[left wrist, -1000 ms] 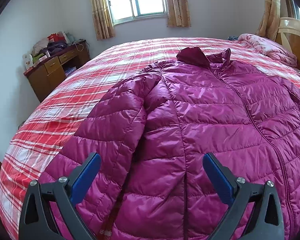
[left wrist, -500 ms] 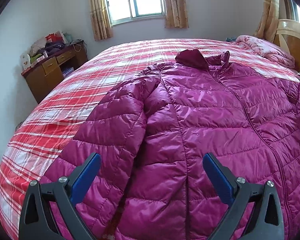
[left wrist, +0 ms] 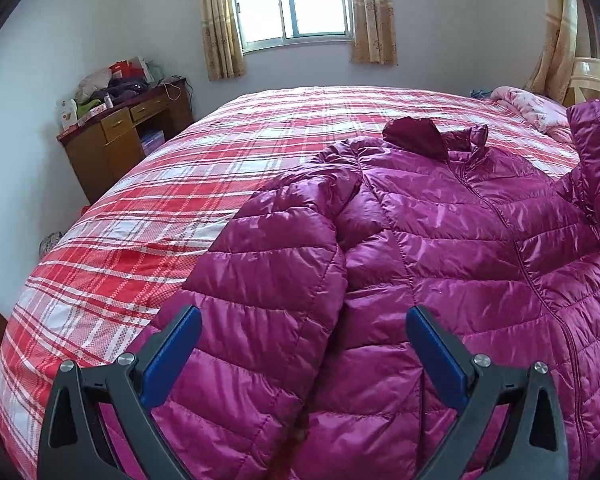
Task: Fold large clothes
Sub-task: 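Fold the grasped sleeve across the jacket body toward the left tool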
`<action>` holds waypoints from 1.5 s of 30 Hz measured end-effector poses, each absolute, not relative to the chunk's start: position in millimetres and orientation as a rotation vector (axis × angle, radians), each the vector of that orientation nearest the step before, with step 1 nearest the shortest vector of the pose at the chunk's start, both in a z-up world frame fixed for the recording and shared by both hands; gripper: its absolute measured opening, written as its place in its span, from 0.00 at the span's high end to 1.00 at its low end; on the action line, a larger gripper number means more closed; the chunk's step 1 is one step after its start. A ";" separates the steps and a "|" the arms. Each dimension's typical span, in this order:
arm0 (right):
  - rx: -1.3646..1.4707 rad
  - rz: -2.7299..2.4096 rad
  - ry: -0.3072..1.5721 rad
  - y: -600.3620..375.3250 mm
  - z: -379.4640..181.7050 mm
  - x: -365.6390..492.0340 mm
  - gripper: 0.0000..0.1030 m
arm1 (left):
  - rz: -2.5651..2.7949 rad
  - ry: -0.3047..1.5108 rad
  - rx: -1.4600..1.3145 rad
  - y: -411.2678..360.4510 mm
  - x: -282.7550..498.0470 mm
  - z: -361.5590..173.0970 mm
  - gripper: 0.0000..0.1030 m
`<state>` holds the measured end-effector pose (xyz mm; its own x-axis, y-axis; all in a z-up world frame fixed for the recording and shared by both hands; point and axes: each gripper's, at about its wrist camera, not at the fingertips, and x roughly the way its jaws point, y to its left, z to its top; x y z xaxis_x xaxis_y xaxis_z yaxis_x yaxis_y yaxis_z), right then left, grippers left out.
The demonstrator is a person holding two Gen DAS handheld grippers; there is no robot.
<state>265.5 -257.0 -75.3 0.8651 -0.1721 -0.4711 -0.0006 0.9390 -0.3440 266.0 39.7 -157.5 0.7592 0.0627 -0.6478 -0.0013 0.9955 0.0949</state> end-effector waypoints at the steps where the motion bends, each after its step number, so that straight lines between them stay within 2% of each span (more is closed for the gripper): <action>1: -0.352 -0.071 0.527 -247.8 -81.6 269.0 0.86 | 0.040 0.709 0.090 41.6 266.6 -157.0 0.01; 14: -0.333 0.114 0.674 -172.3 -165.4 300.2 0.86 | 0.122 0.729 0.084 69.1 278.8 -160.4 0.01; 17: -0.279 0.166 0.715 -169.4 -173.5 304.4 0.73 | 0.126 0.732 0.088 68.5 279.3 -160.8 0.01; 18: -0.246 0.198 0.723 -169.6 -173.7 304.3 0.54 | 0.130 0.731 0.090 69.1 279.2 -160.4 0.01; 20: -0.182 0.271 0.708 -170.4 -167.5 296.6 0.31 | 0.146 0.728 0.086 71.9 278.7 -158.7 0.01; 21: -0.172 0.294 0.691 -169.0 -163.0 290.3 0.30 | 0.155 0.725 0.078 74.4 278.7 -157.5 0.01; 29: -0.116 0.326 0.595 -192.5 -129.1 246.1 0.31 | 0.228 0.704 0.025 86.5 280.2 -144.4 0.01; 31: -0.145 0.225 0.619 -199.5 -132.4 256.1 0.42 | 0.206 0.707 0.014 78.5 282.8 -140.7 0.01; 32: -0.149 0.179 0.643 -205.1 -137.5 263.9 0.53 | 0.188 0.709 0.017 71.3 284.7 -138.0 0.01; 33: -0.140 0.141 0.668 -210.8 -142.3 273.3 0.60 | 0.171 0.707 0.025 61.9 286.0 -134.6 0.01; 37: -0.144 0.100 0.801 -219.6 -174.5 306.1 0.60 | 0.128 0.655 0.084 18.6 295.8 -125.4 0.01; 40: -0.222 0.140 0.860 -202.6 -198.4 307.6 0.60 | 0.087 0.676 0.141 -13.6 311.0 -138.1 0.01; 45: -0.078 0.176 0.823 -234.5 -173.3 296.4 0.64 | 0.122 0.723 0.288 -43.3 330.2 -166.9 0.01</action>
<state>296.4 -234.5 -173.3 0.6661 0.1255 -0.7353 -0.1862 0.9825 -0.0009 330.2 -43.3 -166.9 0.7451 0.2088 -0.6335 -0.0112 0.9535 0.3010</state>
